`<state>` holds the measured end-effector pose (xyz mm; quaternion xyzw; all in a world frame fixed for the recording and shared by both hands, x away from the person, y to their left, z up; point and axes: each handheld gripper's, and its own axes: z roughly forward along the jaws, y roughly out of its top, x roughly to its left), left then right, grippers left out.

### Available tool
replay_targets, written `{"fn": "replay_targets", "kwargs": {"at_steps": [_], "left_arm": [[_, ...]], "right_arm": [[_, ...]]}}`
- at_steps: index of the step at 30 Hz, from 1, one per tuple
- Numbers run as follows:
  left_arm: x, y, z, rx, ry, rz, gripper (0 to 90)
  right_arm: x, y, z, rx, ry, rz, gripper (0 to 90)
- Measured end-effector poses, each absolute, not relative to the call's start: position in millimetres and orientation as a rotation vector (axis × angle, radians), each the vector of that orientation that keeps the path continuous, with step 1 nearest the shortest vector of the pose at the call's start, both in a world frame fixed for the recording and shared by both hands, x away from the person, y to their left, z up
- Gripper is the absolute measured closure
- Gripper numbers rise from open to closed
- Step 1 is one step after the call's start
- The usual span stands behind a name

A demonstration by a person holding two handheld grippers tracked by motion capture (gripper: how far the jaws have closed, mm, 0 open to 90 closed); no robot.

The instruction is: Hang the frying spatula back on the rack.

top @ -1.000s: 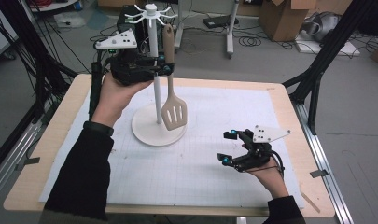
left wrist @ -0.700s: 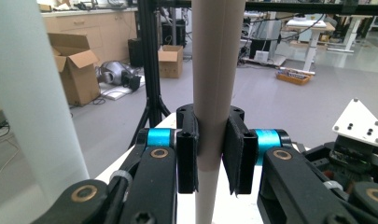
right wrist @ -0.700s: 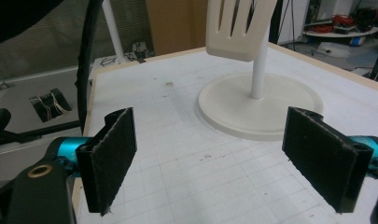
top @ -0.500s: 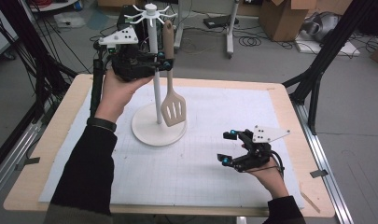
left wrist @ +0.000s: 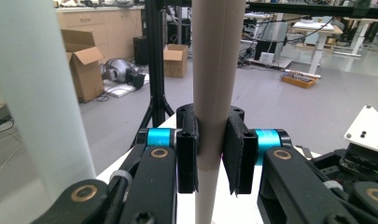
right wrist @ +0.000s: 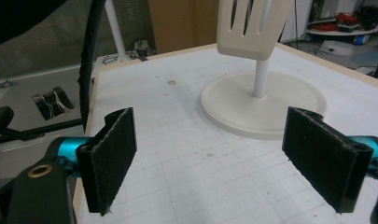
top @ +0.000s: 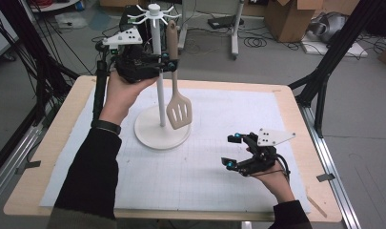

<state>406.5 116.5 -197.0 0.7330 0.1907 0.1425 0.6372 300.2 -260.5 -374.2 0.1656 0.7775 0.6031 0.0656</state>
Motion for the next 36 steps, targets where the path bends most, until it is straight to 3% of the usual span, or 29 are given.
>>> {"fn": "replay_targets", "kwargs": {"at_steps": [24,30,34,36], "left_arm": [[411,126,-207,1.658,0.466,0.35,74.9],[403,128,-211,1.626,0.456,0.362,49.2],[393,129,-215,1.621,0.475,0.384,35.2],[388,132,-219,1.625,0.472,0.39,32.5]], "right_arm": [[299,-259,-374,0.495,2.361,1.812,17.0],[299,-259,-375,0.491,2.359,1.812,17.0],[299,-258,-375,0.496,2.369,1.799,17.0],[299,-257,-375,0.491,2.372,1.793,17.0]]}}
